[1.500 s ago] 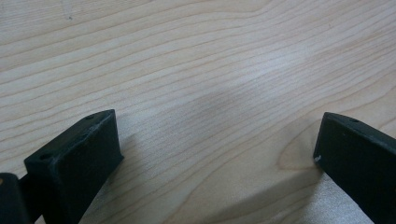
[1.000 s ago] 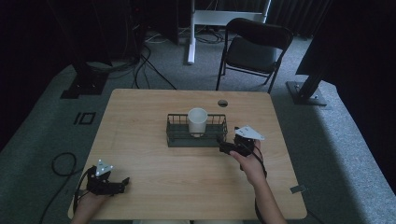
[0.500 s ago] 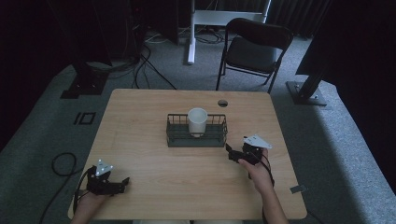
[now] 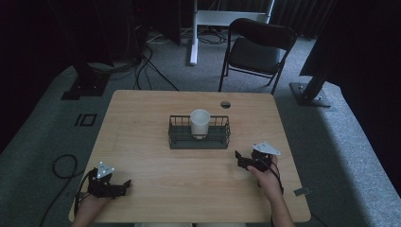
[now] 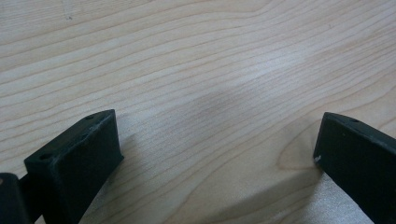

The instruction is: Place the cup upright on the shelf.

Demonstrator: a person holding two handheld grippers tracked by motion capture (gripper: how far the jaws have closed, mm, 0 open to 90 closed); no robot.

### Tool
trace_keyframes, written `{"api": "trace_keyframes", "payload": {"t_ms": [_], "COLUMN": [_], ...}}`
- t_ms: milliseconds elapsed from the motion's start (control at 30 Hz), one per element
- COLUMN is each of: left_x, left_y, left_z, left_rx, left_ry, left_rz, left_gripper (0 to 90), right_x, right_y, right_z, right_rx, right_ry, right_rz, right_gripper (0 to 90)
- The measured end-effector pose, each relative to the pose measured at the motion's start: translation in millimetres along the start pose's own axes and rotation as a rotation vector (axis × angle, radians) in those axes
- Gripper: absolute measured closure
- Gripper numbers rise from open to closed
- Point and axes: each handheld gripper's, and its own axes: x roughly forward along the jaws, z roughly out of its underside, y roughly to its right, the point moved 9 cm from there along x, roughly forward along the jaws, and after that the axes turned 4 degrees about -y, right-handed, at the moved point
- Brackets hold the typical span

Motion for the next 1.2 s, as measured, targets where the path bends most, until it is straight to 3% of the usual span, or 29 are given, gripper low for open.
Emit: {"api": "trace_keyframes", "payload": {"t_ms": [67,400,500,867,1000,1200], "left_x": [0.0,0.0,0.0,0.0,0.0,0.0], "left_y": [0.0,0.0,0.0,-0.1,0.0,0.0], "left_z": [0.0,0.0,0.0,0.0,0.0,0.0], "left_rx": [0.0,0.0,0.0,0.0,0.0,0.0], "left_ry": [0.0,0.0,0.0,0.0,0.0,0.0], "left_rz": [0.0,0.0,0.0,0.0,0.0,0.0], "left_gripper": [0.8,0.8,0.8,0.8,0.8,0.8], "right_x": [-0.6,-5.4,-8.5,-16.3,-16.9,-16.7], "right_y": [2.0,22.3,29.8,50.9,52.0,51.4], "right_z": [2.8,24.8,28.1,45.4,48.5,49.3], "right_rx": [0.022,0.024,0.069,0.078,0.092,0.076], "right_ry": [-0.005,-0.071,-0.079,-0.187,-0.208,-0.217], "right_rz": [0.0,0.069,0.084,0.162,0.153,0.153], "right_gripper": [12.9,12.7,12.3,12.2,12.2,11.6]}}
